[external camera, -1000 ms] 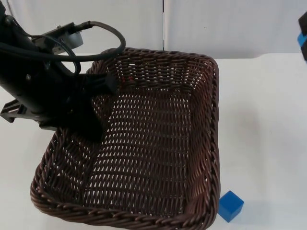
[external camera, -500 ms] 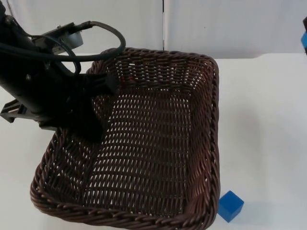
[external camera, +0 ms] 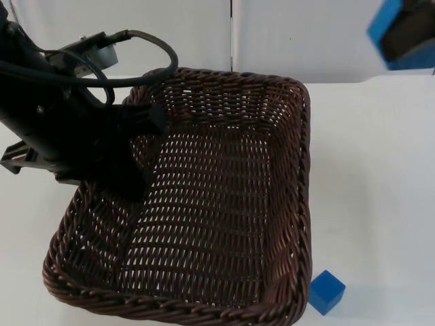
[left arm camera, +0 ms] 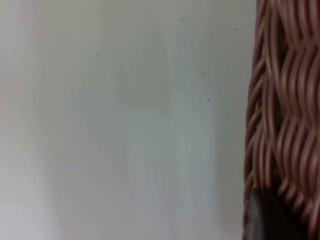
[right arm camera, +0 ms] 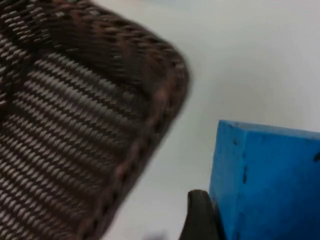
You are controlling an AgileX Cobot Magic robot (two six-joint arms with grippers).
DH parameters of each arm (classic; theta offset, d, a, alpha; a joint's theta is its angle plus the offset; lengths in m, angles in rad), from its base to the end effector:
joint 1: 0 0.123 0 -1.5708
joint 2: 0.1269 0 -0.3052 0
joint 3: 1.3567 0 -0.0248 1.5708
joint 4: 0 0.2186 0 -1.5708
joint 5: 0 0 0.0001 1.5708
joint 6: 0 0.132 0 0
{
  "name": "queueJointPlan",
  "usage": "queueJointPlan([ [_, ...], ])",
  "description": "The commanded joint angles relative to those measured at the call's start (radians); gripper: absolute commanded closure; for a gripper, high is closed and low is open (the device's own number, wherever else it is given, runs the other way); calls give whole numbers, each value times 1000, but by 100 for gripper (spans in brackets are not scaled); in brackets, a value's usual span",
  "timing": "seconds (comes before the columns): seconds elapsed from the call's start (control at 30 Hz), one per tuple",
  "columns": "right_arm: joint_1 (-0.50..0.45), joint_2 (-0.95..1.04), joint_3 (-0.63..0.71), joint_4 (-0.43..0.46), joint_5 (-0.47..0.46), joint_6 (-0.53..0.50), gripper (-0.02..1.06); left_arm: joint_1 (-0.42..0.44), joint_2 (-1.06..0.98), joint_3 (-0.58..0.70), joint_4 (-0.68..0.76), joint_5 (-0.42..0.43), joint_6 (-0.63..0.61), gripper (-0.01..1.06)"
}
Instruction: Pick up the basket with the left hand and place the largest block into the basket with the right hand.
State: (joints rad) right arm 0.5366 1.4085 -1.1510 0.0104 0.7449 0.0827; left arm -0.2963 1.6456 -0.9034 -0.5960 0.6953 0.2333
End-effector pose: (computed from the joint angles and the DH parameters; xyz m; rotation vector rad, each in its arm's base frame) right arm 0.2481 0.1487 0.3107 -0.5576 2.4438 0.2713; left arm 0.2609 -0.1293 0.1913 0.1549 2.8707 -0.6360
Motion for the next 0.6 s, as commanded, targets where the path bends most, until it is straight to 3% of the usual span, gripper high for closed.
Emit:
queueJointPlan([
  [0.0,37,38,-45,19,27,-30,105,-7,-9,-9,-26,2,-4,105],
  [0.27,174,219,-202,15,68,-74,105,-7,-9,-9,-26,2,-4,105],
  [0.33,213,284,-243,15,66,-130,105,-7,-9,-9,-26,2,-4,105],
  [0.57,241,388,-253,15,-8,-180,105,-7,-9,-9,-26,6,-4,105],
])
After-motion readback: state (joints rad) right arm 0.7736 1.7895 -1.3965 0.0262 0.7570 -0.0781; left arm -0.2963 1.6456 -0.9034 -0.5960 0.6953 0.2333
